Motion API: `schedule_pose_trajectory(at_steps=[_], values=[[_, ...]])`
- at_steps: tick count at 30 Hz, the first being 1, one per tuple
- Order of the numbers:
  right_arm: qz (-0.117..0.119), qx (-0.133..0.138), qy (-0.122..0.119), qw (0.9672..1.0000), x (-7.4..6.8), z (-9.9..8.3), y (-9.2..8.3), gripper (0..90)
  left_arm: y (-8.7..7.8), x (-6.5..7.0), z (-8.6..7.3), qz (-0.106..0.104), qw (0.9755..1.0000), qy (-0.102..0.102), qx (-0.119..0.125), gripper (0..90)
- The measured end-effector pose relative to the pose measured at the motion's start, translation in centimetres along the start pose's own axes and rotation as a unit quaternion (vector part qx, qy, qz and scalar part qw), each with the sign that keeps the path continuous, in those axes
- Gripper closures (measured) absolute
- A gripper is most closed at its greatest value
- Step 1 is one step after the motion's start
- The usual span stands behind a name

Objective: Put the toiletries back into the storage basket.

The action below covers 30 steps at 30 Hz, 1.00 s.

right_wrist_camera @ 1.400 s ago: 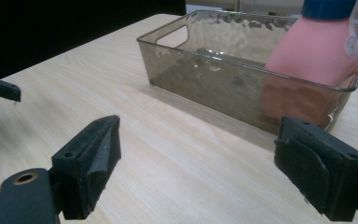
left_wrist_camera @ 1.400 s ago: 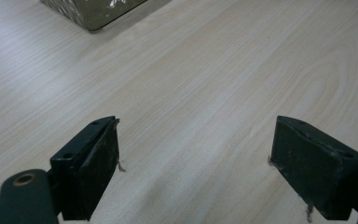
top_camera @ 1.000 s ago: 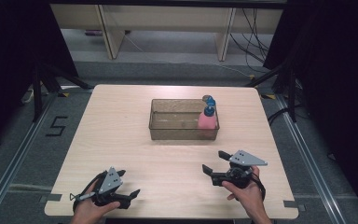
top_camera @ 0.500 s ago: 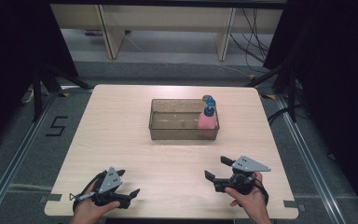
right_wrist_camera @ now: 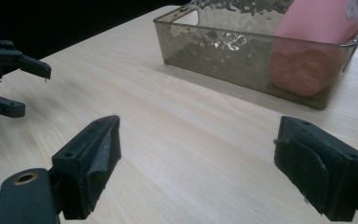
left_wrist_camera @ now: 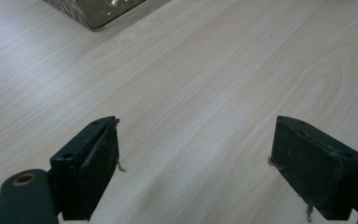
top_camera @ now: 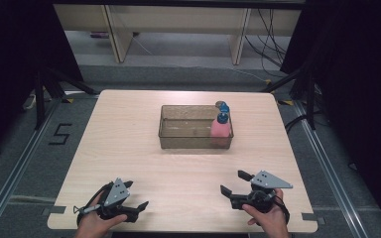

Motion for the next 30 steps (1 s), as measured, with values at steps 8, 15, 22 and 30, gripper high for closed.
schedule_pose_trajectory(at_steps=[8, 15, 22, 30], values=[[-0.016, -0.004, -0.001, 0.9999, 0.2, -0.7, -1.2, 15.6, -0.1, 0.0, -0.1, -0.004, 0.9999, 0.009, -0.007, 14.8], [-0.017, -0.009, 0.002, 0.9998, 0.0, -1.2, -1.7, 15.6, 0.0, 0.1, 0.1, 0.001, 1.0, -0.001, 0.001, 14.8], [-0.011, -0.013, -0.017, 0.9997, -0.4, -1.7, -1.7, 15.6, -0.1, 0.2, 0.1, 0.0, 1.0, 0.0, 0.0, 14.8], [-0.012, -0.032, -0.023, 0.9991, -0.6, -2.4, -2.0, 15.6, -0.1, 0.0, -0.1, -0.002, 0.9999, 0.01, -0.007, 14.8]])
Point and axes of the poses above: each handheld gripper's, and its own axes: y roughly forward along the jaws, z roughly out of its top, x roughly to its right, the point moved 7 cm from there along y, roughly forward along the jaws, and after that the axes turned 11 degrees about y, right-handed, at the moved point
